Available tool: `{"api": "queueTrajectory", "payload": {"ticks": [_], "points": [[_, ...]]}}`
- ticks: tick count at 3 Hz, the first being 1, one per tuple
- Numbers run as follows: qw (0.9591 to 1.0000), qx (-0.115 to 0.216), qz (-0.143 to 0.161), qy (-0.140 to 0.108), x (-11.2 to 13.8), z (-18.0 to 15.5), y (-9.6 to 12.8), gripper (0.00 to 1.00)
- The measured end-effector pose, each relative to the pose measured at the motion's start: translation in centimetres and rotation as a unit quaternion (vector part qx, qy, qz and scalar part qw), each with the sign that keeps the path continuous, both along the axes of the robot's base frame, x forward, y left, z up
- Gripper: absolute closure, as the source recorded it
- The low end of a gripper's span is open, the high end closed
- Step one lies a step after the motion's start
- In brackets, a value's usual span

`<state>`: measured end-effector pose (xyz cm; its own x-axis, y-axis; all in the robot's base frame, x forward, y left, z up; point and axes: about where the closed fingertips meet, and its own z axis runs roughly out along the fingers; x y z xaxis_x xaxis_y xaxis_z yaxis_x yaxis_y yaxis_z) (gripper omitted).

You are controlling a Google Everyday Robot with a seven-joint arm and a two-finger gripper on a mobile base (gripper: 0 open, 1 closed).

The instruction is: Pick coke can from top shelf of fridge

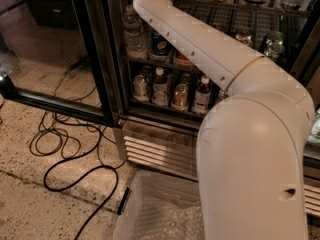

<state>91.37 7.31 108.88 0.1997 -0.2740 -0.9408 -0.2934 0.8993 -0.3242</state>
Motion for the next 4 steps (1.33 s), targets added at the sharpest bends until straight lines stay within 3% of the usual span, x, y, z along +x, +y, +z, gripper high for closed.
{"api": "queueTrajectory", "payload": {"ticks": [3, 4], "points": [[1.0, 0.004, 0.003, 0.004, 0.0, -0.1, 0.1, 1.0], [0.9994, 0.033, 0.004, -0.007, -0.5, 1.7, -0.8, 1.0]]}}
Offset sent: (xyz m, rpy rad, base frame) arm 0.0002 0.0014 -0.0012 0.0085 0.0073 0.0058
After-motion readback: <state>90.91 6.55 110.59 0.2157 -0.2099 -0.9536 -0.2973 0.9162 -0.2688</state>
